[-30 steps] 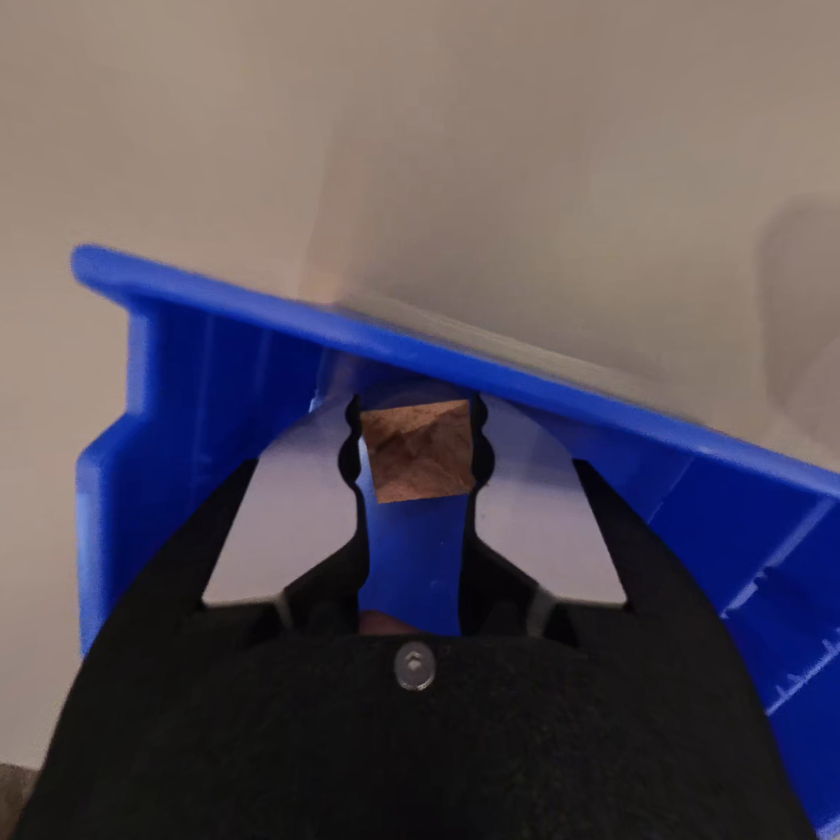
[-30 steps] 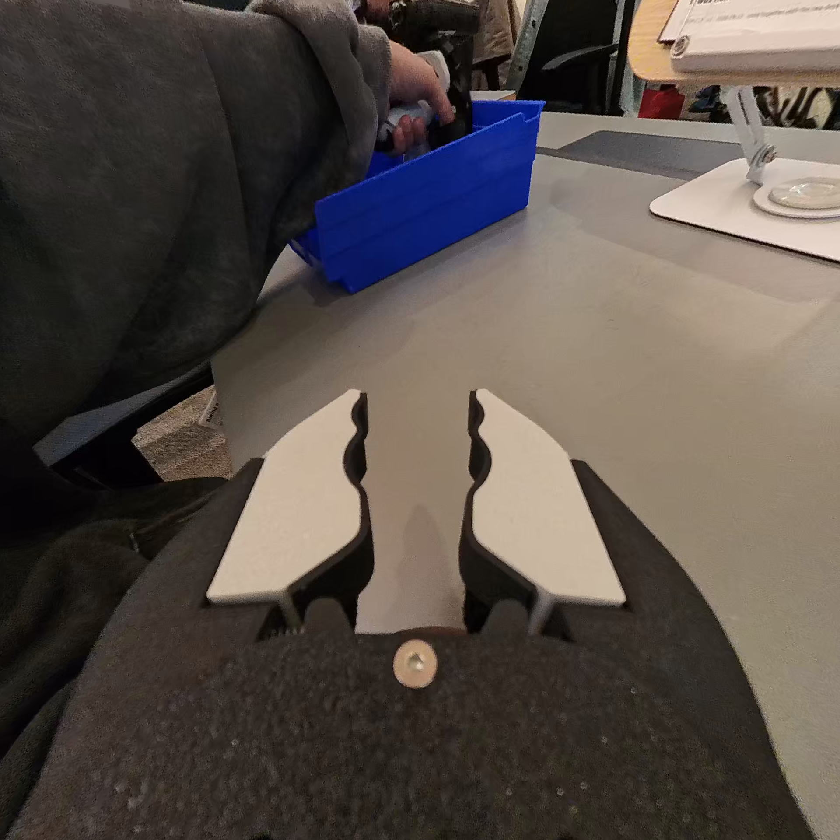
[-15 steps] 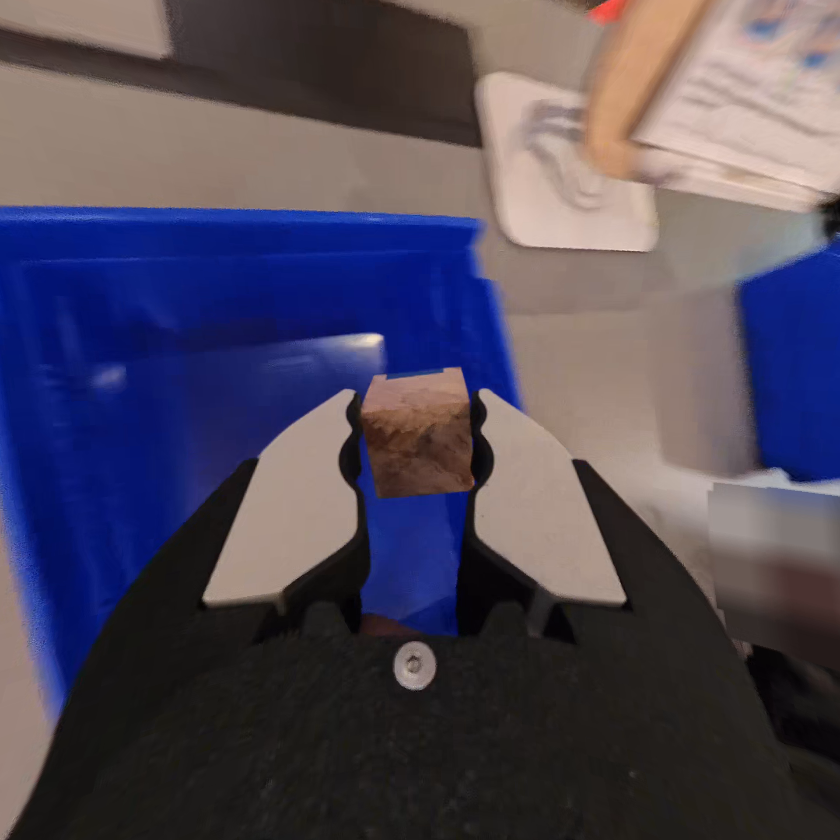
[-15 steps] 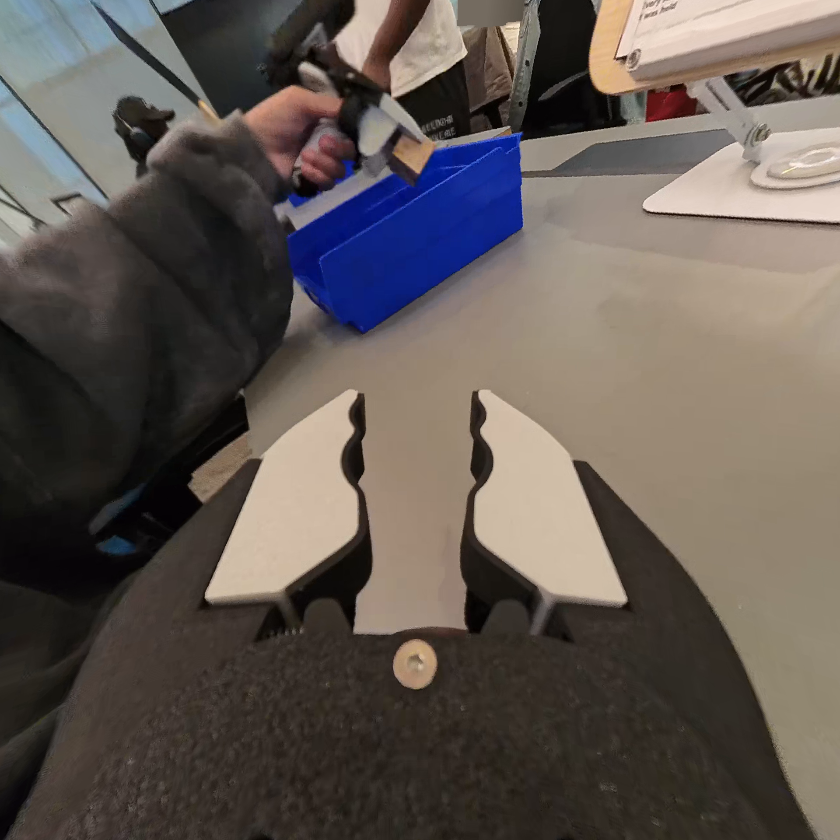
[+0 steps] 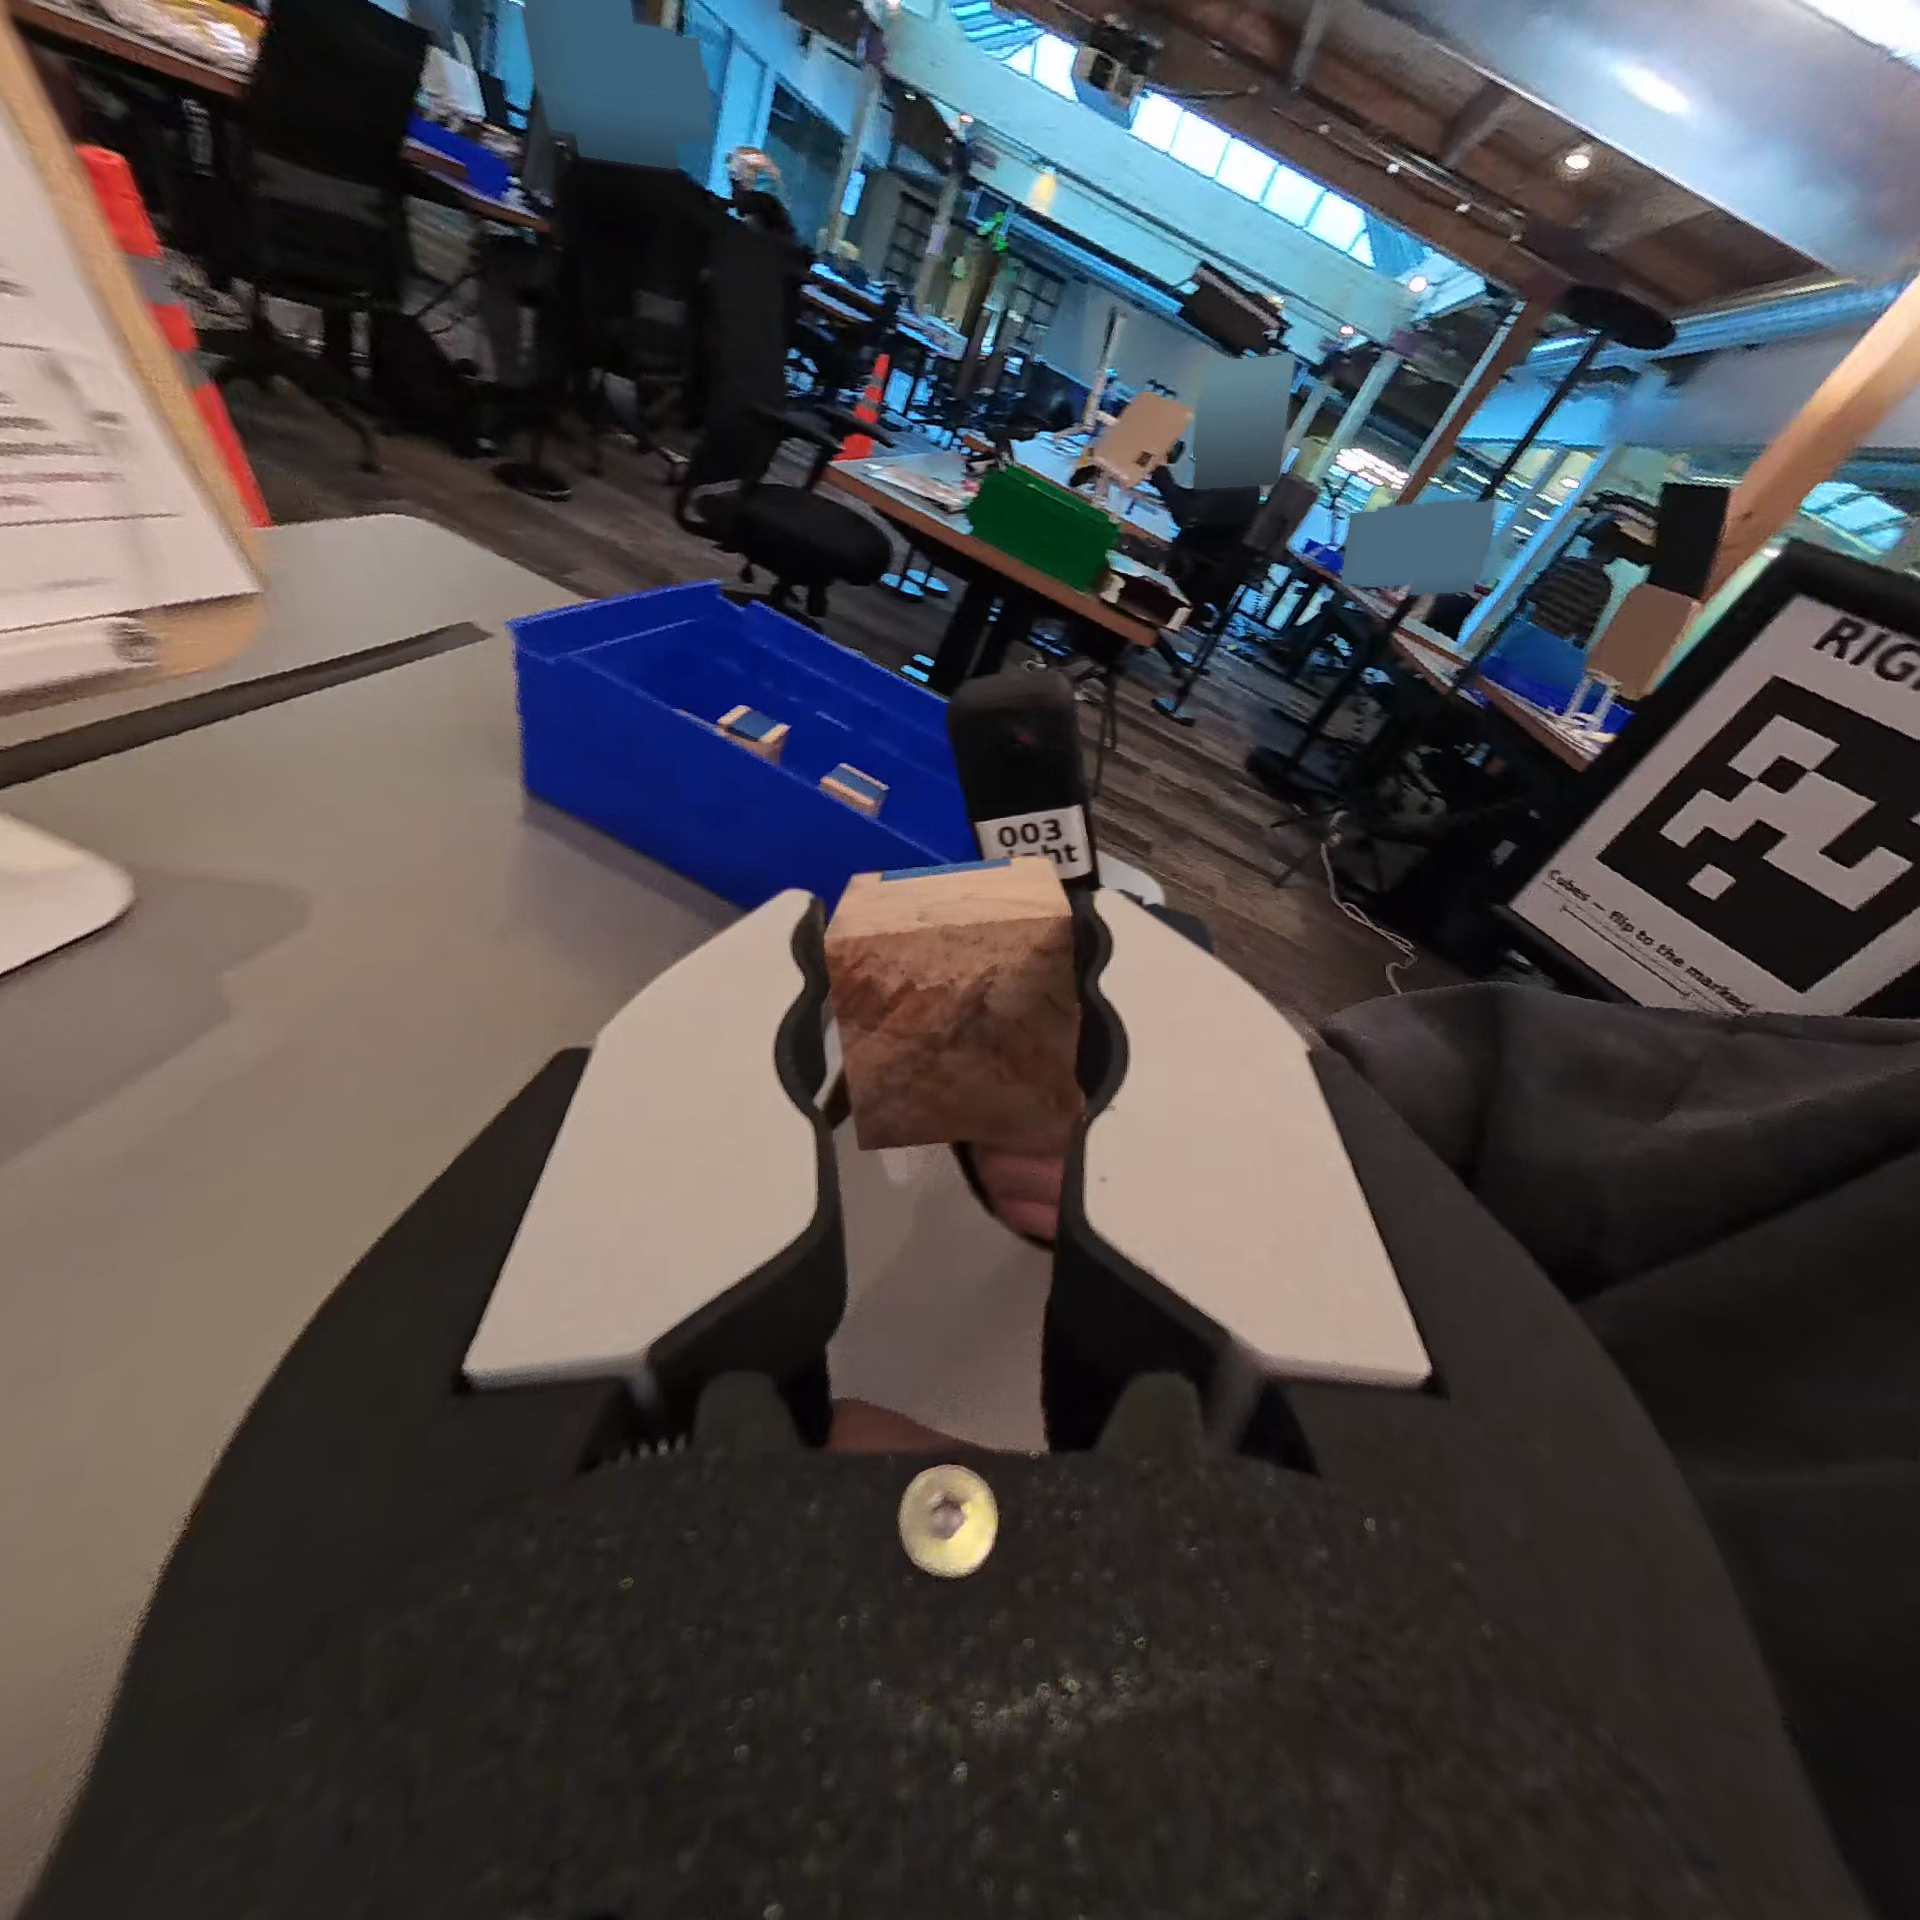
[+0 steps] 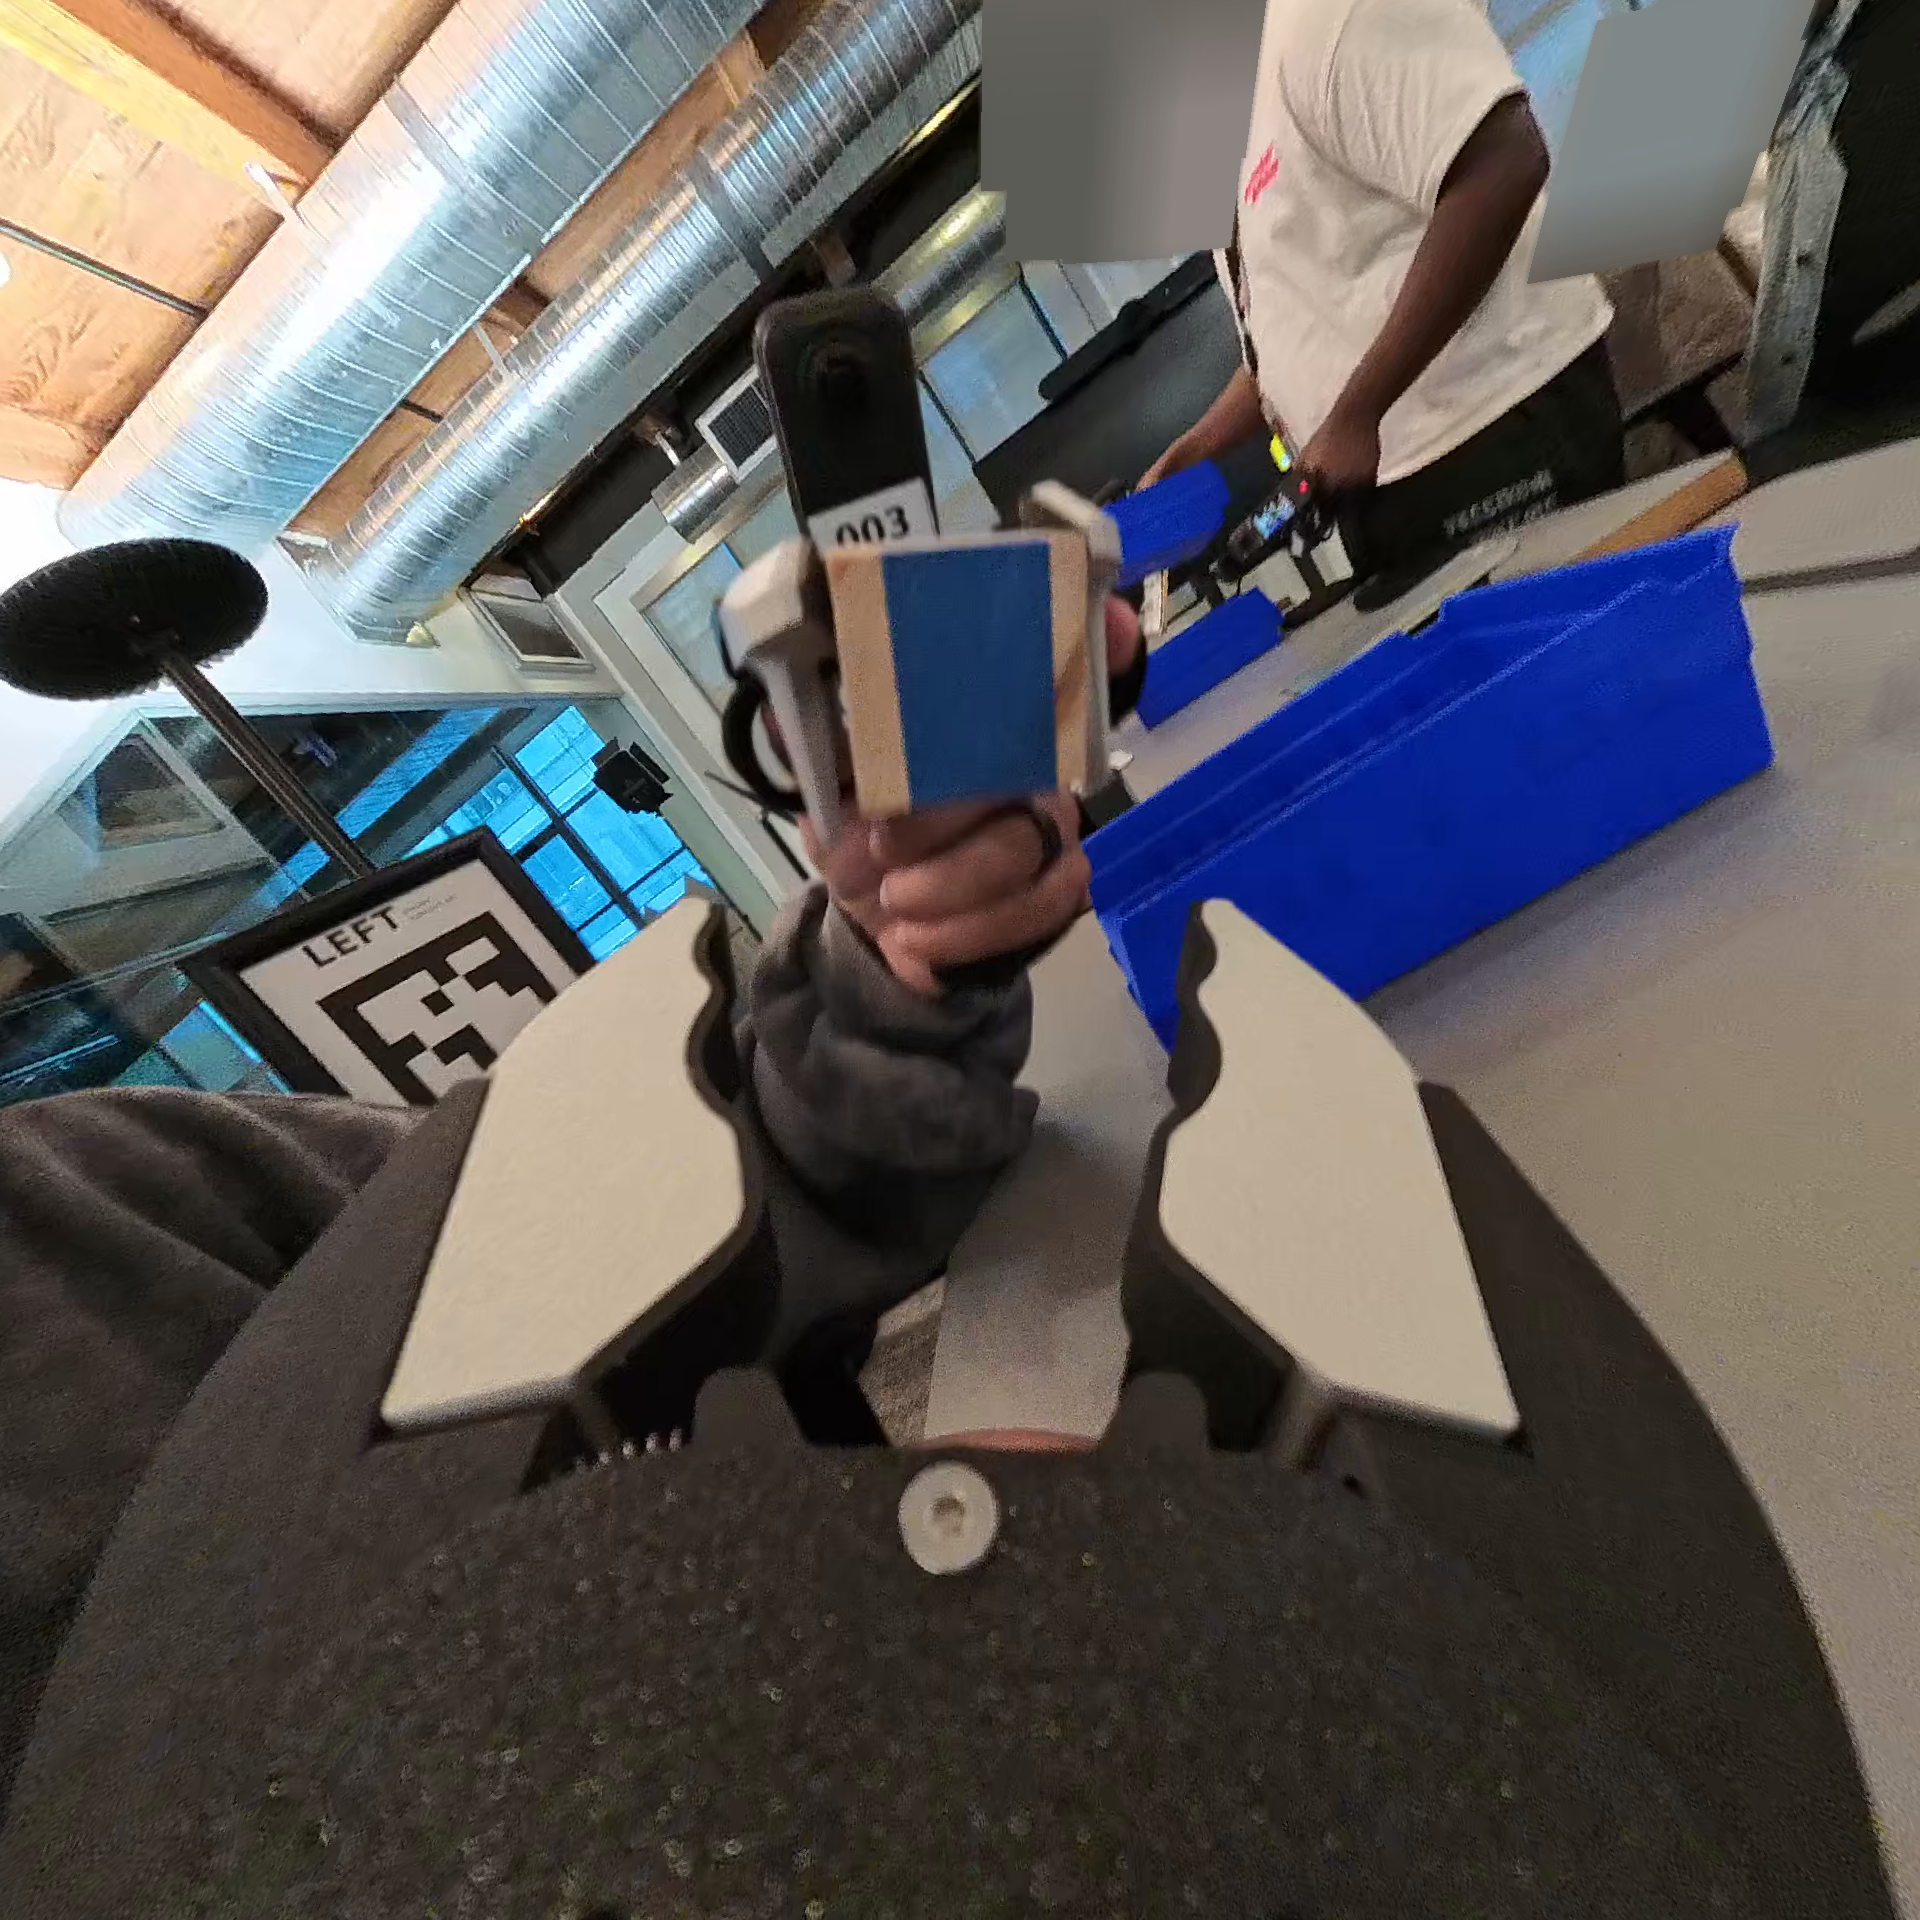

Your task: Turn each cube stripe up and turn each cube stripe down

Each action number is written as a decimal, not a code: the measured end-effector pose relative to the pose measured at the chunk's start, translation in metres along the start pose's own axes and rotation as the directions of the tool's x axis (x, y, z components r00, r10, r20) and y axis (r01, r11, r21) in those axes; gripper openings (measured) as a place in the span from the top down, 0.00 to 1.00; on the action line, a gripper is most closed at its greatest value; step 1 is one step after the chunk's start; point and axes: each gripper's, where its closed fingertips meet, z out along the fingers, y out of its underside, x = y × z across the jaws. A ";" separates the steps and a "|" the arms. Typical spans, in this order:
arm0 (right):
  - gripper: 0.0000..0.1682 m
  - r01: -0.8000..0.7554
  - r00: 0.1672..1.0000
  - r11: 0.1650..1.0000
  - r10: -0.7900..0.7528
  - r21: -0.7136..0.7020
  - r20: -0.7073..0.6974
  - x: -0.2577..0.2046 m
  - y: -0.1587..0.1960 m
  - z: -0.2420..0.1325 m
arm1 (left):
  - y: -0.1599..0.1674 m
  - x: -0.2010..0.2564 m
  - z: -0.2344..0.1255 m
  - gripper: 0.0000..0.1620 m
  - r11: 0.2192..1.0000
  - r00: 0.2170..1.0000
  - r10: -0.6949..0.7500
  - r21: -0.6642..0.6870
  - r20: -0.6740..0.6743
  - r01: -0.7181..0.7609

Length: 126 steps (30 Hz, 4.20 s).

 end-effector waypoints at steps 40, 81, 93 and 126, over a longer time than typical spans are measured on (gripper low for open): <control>0.73 -0.303 0.152 0.896 -0.292 -0.326 -0.944 0.064 -0.086 -0.310 | 0.156 -0.029 -0.041 0.61 0.990 0.837 0.046 -0.137 0.545 0.035; 0.65 0.552 0.547 0.785 -0.595 -0.281 -0.589 0.049 0.023 -0.027 | 0.132 -0.060 -0.089 0.62 0.988 0.630 0.151 -0.107 0.762 -0.109; 0.63 0.712 0.371 0.681 -0.572 -0.172 -0.731 -0.003 -0.071 -0.105 | 0.136 -0.011 0.000 0.60 0.998 0.871 0.049 0.005 0.489 -0.060; 0.98 0.272 -0.141 0.955 -0.079 -0.116 -0.987 0.045 -0.016 -0.390 | 0.136 -0.051 0.196 0.98 0.979 0.550 0.146 -0.201 0.823 0.041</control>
